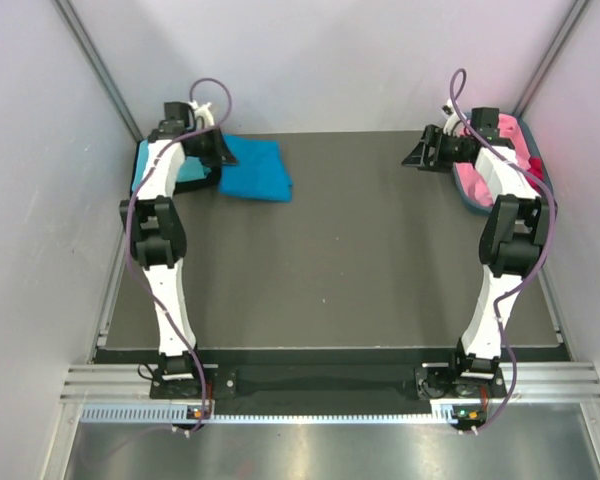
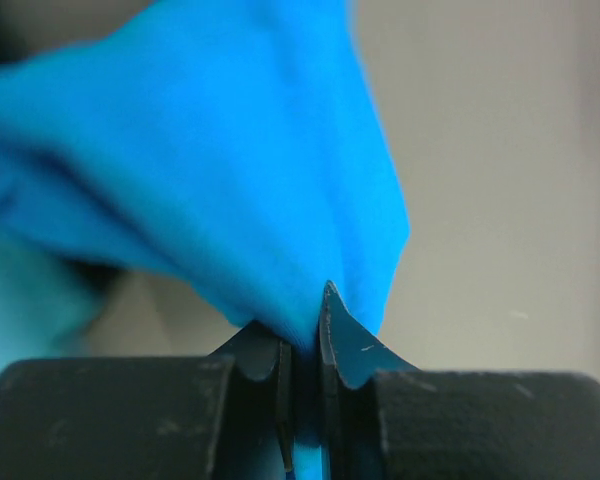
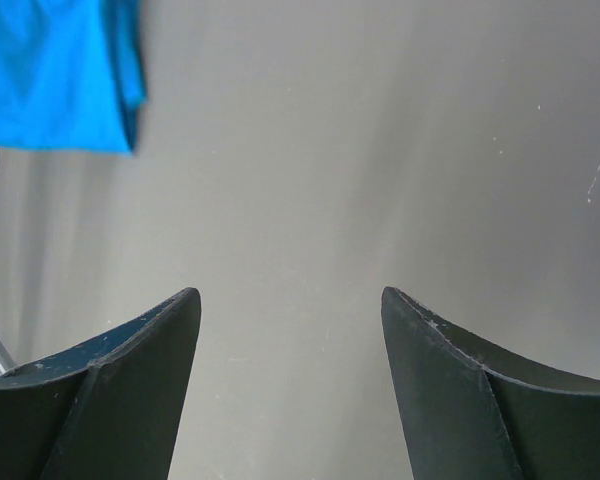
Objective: Fold and stack the t-shirts
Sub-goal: Neatly place the folded tshirt to the corner
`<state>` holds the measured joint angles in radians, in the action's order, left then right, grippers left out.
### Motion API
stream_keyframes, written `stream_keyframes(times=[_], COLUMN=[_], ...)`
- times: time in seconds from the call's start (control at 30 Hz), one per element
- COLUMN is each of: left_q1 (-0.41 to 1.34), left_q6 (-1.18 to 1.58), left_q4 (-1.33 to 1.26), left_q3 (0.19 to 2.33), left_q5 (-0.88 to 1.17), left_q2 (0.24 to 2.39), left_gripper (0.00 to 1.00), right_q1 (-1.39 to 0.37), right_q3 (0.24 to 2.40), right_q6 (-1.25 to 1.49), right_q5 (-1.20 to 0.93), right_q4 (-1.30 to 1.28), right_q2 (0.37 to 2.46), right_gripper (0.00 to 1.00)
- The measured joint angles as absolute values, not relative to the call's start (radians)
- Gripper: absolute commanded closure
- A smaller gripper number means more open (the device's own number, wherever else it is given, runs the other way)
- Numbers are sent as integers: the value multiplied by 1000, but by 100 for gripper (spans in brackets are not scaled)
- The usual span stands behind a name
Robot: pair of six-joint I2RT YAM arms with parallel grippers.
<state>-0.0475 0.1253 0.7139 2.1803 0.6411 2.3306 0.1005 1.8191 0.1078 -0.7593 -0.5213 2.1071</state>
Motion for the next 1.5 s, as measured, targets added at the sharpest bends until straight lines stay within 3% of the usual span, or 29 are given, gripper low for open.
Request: stream_keyframes(times=[0.23, 0.63, 1.5], left_q1=[-80, -54, -136], left_q6=[-57, -265, -449], left_q4=[830, 858, 733], left_q3=[2379, 2513, 2617], left_q5=[459, 171, -128], left_q2=[2325, 2326, 2497], left_gripper=[100, 100, 100], right_q1=[101, 101, 100], right_q3=[1798, 1779, 1676], right_q6=[107, 129, 153], right_q5=[-771, -804, -817], right_q4=[-522, -503, -463], right_q2=[2107, 2106, 2074], right_gripper=[28, 29, 29])
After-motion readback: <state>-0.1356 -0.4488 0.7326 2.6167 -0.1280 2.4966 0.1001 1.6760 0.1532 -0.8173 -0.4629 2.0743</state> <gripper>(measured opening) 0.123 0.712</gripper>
